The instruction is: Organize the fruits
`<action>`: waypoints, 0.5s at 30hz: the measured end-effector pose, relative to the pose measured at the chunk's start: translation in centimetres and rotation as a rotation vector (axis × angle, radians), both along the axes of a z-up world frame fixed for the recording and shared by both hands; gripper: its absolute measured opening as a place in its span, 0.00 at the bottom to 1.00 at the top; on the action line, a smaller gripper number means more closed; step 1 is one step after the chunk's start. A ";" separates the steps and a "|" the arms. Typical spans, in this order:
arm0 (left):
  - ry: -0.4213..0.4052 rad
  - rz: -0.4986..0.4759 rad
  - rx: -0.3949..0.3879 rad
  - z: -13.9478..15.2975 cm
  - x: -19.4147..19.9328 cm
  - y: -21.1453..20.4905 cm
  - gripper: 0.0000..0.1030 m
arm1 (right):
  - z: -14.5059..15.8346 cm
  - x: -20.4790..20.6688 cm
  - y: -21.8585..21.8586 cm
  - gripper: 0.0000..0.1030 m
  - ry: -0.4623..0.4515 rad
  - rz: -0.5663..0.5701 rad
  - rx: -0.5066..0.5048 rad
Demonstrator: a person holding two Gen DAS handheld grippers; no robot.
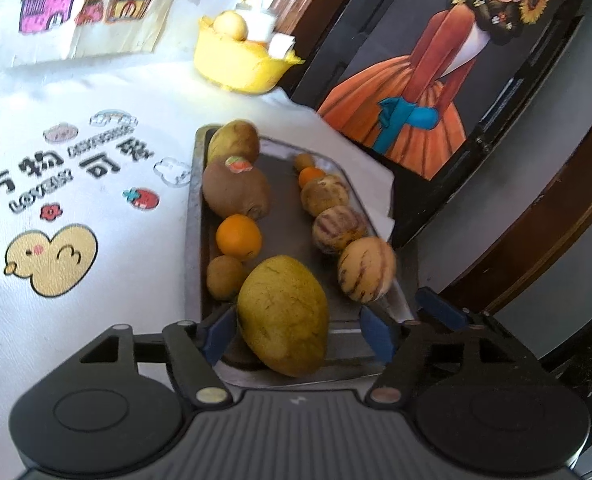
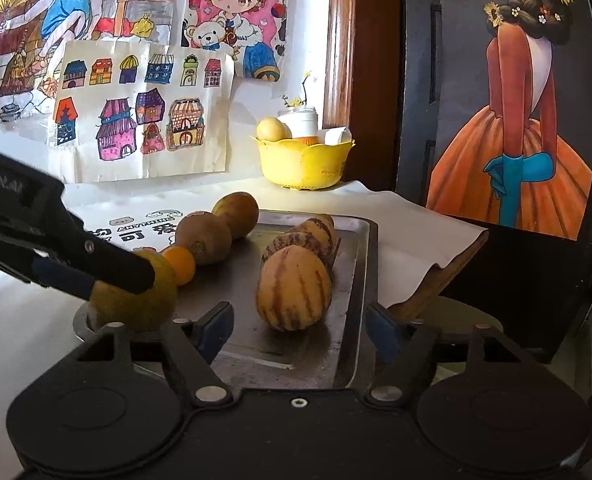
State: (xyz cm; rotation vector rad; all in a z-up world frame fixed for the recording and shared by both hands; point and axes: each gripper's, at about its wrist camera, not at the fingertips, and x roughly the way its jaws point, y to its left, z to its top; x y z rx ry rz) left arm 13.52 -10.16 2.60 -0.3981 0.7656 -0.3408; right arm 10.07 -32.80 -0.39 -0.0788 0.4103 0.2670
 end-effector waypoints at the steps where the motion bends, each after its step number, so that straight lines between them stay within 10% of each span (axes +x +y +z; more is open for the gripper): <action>1: -0.021 -0.001 0.003 0.3 -0.3 0.0 0.78 | 0.2 -0.2 0.1 0.82 -0.003 -0.002 -0.001; 15: -0.242 0.083 0.085 3.4 -4.8 2.0 0.99 | 3.0 -3.0 1.6 0.98 -0.040 -0.058 0.035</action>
